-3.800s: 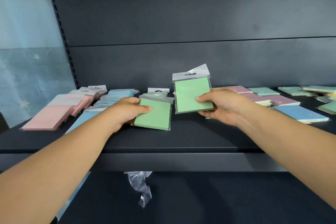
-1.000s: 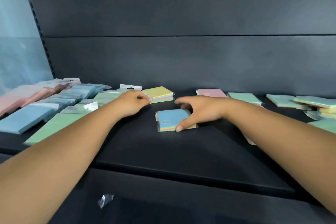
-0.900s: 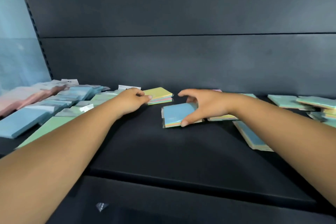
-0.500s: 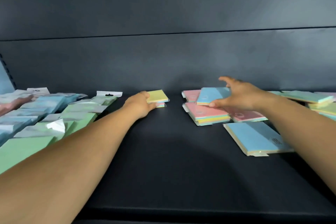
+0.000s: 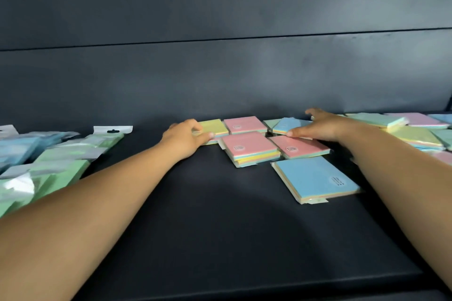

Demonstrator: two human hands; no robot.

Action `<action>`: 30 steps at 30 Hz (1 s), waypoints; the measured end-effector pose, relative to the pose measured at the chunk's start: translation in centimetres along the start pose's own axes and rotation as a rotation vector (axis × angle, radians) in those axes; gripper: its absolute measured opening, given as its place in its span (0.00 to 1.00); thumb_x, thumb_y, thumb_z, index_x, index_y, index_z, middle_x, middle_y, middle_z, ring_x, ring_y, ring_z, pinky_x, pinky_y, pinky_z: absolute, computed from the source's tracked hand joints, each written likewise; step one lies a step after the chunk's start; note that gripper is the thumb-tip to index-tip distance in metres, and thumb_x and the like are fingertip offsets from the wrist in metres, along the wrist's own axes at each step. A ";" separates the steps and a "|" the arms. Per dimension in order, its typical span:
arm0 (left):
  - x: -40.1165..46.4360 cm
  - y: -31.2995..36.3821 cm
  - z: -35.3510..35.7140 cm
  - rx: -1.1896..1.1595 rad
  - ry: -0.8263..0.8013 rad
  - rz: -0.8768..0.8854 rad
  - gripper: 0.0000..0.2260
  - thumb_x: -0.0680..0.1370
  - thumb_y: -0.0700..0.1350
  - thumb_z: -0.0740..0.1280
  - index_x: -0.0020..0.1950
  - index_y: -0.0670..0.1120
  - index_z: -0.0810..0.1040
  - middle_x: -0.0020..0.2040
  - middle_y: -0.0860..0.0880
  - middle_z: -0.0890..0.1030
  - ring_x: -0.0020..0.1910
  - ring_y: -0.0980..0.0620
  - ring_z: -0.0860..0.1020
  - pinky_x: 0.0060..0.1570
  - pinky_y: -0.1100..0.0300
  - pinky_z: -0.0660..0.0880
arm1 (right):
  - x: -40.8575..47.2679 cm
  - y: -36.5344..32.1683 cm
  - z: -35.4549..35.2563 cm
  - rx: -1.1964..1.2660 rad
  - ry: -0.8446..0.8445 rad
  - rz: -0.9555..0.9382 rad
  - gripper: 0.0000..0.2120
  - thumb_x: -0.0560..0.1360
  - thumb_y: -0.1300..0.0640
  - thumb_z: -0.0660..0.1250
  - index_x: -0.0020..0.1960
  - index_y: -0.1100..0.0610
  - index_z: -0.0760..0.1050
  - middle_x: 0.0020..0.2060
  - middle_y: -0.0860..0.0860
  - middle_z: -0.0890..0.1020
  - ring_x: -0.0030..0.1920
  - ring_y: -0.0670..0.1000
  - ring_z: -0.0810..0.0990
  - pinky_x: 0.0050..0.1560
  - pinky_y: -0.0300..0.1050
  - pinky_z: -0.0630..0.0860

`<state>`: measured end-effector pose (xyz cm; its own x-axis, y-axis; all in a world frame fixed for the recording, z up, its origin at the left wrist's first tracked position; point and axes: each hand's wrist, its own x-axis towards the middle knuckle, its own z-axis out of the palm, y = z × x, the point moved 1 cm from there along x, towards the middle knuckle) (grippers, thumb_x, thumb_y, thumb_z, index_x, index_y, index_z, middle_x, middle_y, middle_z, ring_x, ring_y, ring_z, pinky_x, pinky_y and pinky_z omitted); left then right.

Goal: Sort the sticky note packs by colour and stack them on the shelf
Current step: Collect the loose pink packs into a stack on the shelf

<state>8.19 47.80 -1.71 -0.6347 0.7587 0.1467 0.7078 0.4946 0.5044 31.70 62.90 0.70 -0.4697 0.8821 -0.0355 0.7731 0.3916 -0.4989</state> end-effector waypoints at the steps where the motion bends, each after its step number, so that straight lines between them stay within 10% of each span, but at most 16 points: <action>1: 0.1 0.1 -0.1 -0.034 -0.013 -0.001 0.19 0.75 0.60 0.62 0.60 0.50 0.74 0.66 0.47 0.72 0.66 0.46 0.68 0.63 0.56 0.66 | 0.0 0.1 -0.1 -0.017 -0.012 0.021 0.42 0.69 0.41 0.69 0.75 0.54 0.54 0.74 0.51 0.61 0.72 0.55 0.63 0.66 0.46 0.62; 7: 0.7 2.0 0.8 -0.137 -0.102 0.005 0.14 0.76 0.60 0.61 0.54 0.52 0.75 0.64 0.47 0.73 0.63 0.48 0.71 0.64 0.54 0.67 | -0.4 -0.9 -0.9 -0.187 0.048 0.003 0.31 0.71 0.42 0.67 0.67 0.57 0.66 0.67 0.56 0.70 0.65 0.58 0.70 0.59 0.47 0.69; 11: 1.3 3.3 1.3 -0.119 -0.143 0.027 0.18 0.77 0.60 0.59 0.61 0.51 0.74 0.63 0.50 0.75 0.63 0.48 0.72 0.64 0.55 0.67 | -2.0 -3.6 -0.4 -0.177 -0.002 -0.145 0.22 0.71 0.38 0.63 0.36 0.57 0.71 0.39 0.54 0.74 0.42 0.55 0.73 0.38 0.44 0.67; 17: 2.6 5.6 0.6 -0.013 -0.126 0.067 0.21 0.78 0.61 0.56 0.63 0.51 0.74 0.66 0.49 0.74 0.66 0.46 0.70 0.67 0.53 0.65 | -3.9 -6.7 2.9 -0.325 -0.270 -0.136 0.48 0.63 0.23 0.56 0.72 0.54 0.62 0.68 0.54 0.65 0.66 0.57 0.68 0.63 0.49 0.66; 26: 4.2 9.4 2.6 0.254 -0.260 0.152 0.30 0.74 0.69 0.53 0.54 0.47 0.79 0.64 0.44 0.74 0.63 0.42 0.70 0.65 0.50 0.66 | -1.8 -4.8 1.5 -0.179 -0.399 -0.016 0.44 0.61 0.29 0.67 0.68 0.56 0.70 0.65 0.52 0.72 0.64 0.56 0.70 0.67 0.51 0.65; 30: 4.6 10.2 3.7 0.427 -0.221 0.100 0.39 0.71 0.72 0.53 0.68 0.44 0.70 0.71 0.39 0.63 0.68 0.40 0.63 0.66 0.51 0.62 | -0.8 -3.7 1.3 0.050 -0.381 0.038 0.35 0.61 0.41 0.76 0.61 0.60 0.73 0.60 0.53 0.75 0.64 0.56 0.71 0.66 0.50 0.66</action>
<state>13.60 57.91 0.97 -0.5091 0.8601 -0.0312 0.8550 0.5096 0.0966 28.67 60.42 1.40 -0.5731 0.7313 -0.3697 0.7759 0.3390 -0.5321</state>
